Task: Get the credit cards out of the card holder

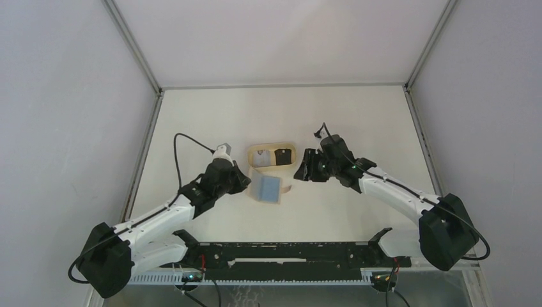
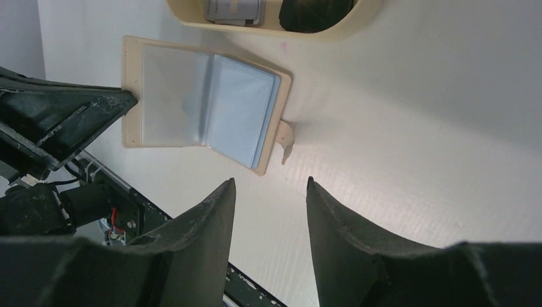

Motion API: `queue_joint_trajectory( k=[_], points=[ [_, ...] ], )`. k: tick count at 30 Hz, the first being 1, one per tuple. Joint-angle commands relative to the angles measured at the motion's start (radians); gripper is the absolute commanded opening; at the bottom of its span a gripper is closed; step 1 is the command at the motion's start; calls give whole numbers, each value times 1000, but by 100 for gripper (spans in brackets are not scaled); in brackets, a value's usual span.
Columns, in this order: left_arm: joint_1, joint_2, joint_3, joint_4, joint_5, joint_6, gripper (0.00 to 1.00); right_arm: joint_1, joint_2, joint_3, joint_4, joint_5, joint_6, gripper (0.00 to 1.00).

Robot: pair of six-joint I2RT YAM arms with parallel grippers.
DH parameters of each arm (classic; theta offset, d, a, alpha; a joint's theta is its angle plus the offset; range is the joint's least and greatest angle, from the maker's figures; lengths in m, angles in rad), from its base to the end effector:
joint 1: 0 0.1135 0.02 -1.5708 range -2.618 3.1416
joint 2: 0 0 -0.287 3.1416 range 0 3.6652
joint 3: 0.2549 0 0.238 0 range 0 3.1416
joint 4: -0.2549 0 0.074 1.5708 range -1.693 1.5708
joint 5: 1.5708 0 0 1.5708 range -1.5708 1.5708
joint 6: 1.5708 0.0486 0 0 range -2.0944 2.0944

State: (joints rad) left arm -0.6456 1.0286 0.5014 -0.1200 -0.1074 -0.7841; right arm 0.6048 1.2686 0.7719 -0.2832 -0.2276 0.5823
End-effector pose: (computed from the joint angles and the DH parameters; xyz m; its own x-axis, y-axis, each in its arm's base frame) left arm 0.1619 -0.1154 0.2216 -0.7152 -0.3403 -0.6105 0.0351 0.8549 -0.5176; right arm 0.2010 0.1523 0.2452 -0.8603 0.0566 -0.5066 -0.2547 0.8130 0.5235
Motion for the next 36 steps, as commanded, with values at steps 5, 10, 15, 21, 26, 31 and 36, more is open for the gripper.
queue_joint_trajectory(
  k=[5, 10, 15, 21, 26, 31, 36],
  points=[
    [-35, -8, -38, 54, -148, -111, 0, 62, 123, 48, 72, -21, 18, 49],
    [-46, 4, -46, 75, -158, -124, 0, 85, 186, 49, 116, 15, 34, 46],
    [-49, 6, -46, 74, -157, -111, 0, 87, 218, 49, 167, 17, 52, 39],
    [-49, 9, -47, 74, -160, -106, 0, 86, 235, 65, 169, 41, 44, 32],
    [-49, 24, -40, 75, -156, -98, 0, 80, 259, 80, 172, 51, 38, 28],
    [-48, 41, -31, 75, -152, -93, 0, 78, 284, 89, 172, 56, 34, 24],
    [-48, 44, -25, 70, -152, -89, 0, 76, 284, 89, 152, 71, 27, 24]
  ],
)
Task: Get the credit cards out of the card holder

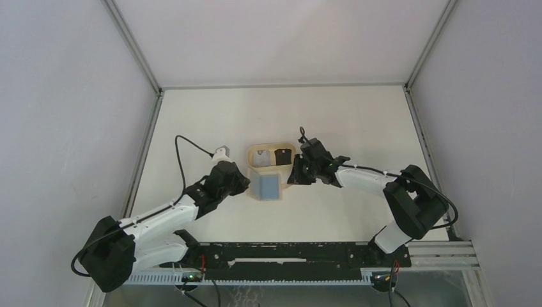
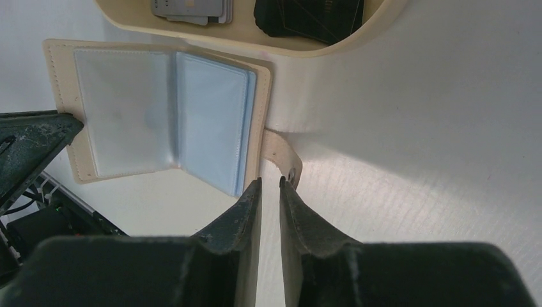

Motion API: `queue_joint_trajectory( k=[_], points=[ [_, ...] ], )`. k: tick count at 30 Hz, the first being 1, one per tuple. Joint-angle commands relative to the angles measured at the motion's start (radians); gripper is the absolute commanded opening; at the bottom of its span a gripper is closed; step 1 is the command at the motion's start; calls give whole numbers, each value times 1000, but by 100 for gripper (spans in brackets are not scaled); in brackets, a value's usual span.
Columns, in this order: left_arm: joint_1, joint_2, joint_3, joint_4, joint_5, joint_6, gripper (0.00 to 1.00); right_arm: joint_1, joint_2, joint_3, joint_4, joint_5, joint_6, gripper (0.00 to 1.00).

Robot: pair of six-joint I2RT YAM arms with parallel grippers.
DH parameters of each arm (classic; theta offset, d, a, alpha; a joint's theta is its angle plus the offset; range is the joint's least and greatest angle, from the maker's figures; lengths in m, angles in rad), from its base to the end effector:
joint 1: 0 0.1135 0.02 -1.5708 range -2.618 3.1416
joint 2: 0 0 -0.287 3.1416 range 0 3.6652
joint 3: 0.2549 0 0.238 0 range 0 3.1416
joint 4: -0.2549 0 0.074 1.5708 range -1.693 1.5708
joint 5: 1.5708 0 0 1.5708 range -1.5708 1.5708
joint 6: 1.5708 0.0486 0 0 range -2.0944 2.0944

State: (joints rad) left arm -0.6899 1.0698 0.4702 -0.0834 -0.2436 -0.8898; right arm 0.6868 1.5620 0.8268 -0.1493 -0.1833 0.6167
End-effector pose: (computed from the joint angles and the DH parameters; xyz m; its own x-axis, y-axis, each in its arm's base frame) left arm 0.1618 -0.1183 0.2083 -0.6742 -0.4212 -0.6066 -0.0802 0.8583 -0.5068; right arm 0.2308 0.2007 0.1963 -0.9002 -0.0028 -0.4354 -0.2355 0.8442 0.4815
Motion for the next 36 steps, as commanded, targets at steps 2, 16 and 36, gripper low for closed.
queue_joint_trajectory(
  k=[2, 16, 36],
  points=[
    [-4, 7, 10, 30, -17, 19, 0, -8, -25, 34, 4, 37, -15, 27],
    [-4, 11, 14, 15, -22, 23, 0, -66, -117, 13, -32, 20, -59, 48],
    [-5, -15, 13, -9, -37, 29, 0, -161, -374, -129, 127, -86, 62, 100]
  ],
)
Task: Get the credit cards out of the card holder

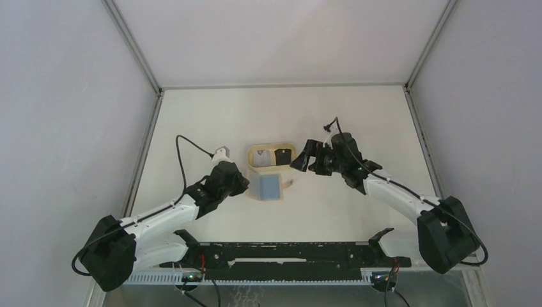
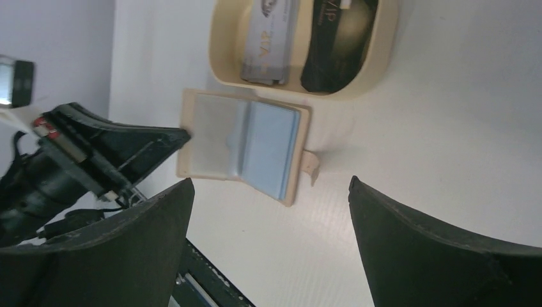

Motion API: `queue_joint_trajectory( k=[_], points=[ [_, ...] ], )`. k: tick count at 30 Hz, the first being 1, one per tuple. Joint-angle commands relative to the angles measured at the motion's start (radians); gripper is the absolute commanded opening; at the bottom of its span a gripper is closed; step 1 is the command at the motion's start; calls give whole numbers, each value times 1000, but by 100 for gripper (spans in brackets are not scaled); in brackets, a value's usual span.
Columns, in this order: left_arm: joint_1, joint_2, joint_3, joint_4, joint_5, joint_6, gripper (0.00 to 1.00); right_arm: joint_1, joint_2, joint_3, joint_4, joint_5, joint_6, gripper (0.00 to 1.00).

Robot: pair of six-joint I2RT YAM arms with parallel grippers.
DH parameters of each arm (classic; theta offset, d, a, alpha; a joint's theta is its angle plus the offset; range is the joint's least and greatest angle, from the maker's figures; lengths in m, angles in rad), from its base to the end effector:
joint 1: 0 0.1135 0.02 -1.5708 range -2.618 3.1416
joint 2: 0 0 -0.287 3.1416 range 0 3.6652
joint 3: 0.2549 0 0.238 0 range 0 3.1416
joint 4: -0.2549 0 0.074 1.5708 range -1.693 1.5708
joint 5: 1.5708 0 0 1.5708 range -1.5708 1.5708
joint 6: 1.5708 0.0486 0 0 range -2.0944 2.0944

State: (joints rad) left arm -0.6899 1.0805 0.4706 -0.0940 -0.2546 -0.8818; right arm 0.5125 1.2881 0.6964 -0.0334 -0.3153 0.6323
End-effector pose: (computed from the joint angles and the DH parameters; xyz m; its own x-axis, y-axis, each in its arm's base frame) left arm 0.1623 -0.1180 0.2056 -0.6785 -0.4086 -0.6105 -0.0879 0.8702 -0.4848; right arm 0.2210 0.1416 0.2401 -0.8164 0.1853 -0.5469 -0.2514 0.7385 0.6256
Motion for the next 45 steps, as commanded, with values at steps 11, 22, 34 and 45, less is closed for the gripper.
queue_joint_trajectory(
  k=[11, 22, 34, 45],
  points=[
    [-4, -26, 36, -34, -34, 21, 0, 63, -1, 60, -133, 122, -63, 23],
    [-4, -37, 52, -75, -43, 25, 0, 138, 124, 145, -150, 174, -73, 61],
    [-4, -14, 79, -99, -58, 47, 0, 164, 236, 196, -173, 166, -77, 38],
    [-5, -9, 79, -105, -64, 46, 0, 179, 259, 196, -165, 151, -68, 31]
  ],
)
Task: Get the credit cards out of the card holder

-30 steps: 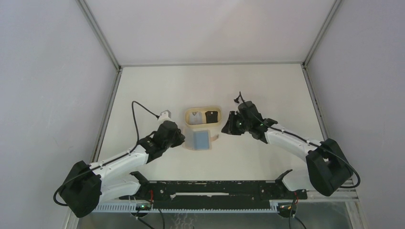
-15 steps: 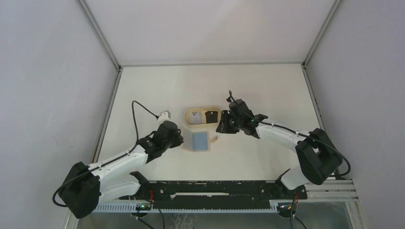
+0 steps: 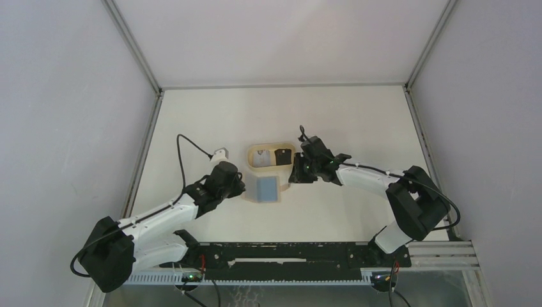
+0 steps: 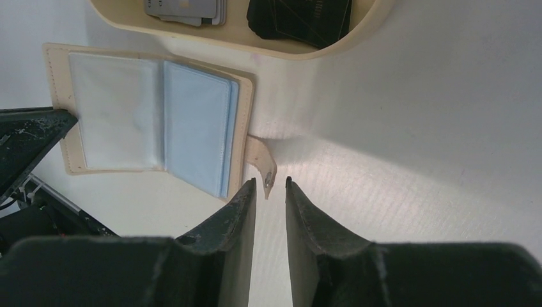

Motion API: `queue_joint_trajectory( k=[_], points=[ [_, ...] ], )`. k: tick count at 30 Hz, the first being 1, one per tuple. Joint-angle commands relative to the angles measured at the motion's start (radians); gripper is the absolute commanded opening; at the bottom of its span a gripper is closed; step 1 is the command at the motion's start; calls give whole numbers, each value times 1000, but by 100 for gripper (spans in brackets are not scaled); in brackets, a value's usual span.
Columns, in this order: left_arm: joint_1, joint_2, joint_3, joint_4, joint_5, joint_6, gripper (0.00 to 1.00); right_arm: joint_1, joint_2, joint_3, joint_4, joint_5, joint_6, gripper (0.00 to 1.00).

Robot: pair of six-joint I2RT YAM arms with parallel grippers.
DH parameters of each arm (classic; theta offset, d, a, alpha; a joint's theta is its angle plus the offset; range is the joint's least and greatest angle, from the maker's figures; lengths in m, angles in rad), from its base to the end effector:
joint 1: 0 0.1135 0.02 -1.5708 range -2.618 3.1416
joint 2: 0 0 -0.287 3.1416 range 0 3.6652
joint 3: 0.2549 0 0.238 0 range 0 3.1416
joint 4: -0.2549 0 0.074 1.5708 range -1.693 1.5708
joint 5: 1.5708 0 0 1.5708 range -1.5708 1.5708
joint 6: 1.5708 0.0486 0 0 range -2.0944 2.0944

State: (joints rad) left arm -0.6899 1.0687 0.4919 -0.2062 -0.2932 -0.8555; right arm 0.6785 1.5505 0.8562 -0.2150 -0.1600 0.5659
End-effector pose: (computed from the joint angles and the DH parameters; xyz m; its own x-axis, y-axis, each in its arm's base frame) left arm 0.1579 -0.1121 0.2048 -0.6975 -0.3614 -0.6188 -0.1147 0.9087 -0.4014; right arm 0.2322 0.1971 0.2029 -0.8916 -0.0389 -0.4511 -0.2579 0.8624 0.4355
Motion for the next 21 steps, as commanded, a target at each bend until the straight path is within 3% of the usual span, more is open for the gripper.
queue_joint_trajectory(
  k=[1, 17, 21],
  points=[
    [-5, 3, 57, 6, -26, 19, 0, 13, 0, 37, 18, -5, 0, 31],
    [-5, 3, 57, -3, -29, 19, 0, 17, 30, 37, 22, -10, 15, 23],
    [-4, 5, 59, -4, -28, 21, 0, 15, 29, 37, 23, -10, 18, 16]
  ],
)
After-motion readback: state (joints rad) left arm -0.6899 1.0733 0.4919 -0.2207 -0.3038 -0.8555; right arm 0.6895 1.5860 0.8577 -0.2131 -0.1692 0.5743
